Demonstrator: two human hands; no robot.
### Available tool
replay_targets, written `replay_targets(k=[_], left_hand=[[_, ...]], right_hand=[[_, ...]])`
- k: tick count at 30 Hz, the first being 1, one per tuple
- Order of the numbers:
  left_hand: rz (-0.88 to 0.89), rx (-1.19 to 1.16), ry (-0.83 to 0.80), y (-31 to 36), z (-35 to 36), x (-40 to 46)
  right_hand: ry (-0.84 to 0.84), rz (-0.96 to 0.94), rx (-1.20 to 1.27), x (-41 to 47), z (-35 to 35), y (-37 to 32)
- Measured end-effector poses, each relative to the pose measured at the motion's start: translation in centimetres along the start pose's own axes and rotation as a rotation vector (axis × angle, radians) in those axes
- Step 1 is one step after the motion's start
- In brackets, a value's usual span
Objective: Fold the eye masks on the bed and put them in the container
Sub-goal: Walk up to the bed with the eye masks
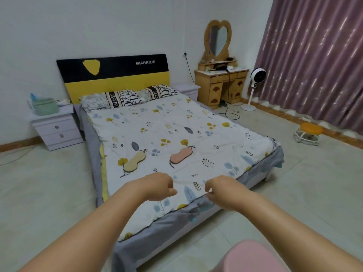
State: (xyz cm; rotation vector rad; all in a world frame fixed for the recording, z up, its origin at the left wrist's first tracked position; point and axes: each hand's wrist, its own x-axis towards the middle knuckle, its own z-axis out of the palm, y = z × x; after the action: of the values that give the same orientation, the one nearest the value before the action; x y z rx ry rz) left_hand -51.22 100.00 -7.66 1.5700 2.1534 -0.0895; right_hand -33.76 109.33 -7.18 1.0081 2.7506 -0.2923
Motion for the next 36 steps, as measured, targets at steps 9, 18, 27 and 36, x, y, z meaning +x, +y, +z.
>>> replay_targets(k=[9,18,27,36], left_hand=[[-0.024,0.006,-0.011,-5.7,-7.5,11.9],[-0.048,0.012,-0.025,-10.3,-13.1,21.6],[-0.106,-0.062,-0.041,-12.9,-14.3,28.3],[-0.211,-0.147,-0.046,-13.6,-15.9,36.5]], right_hand=[[0.011,0.005,0.009,15.3,-3.9,2.1],[-0.004,-0.011,0.038,27.5,-7.3,2.8],[-0.059,-0.023,0.059,36.3,-7.9,5.0],[-0.107,-0.155,0.007,46.6,-9.7,9.2]])
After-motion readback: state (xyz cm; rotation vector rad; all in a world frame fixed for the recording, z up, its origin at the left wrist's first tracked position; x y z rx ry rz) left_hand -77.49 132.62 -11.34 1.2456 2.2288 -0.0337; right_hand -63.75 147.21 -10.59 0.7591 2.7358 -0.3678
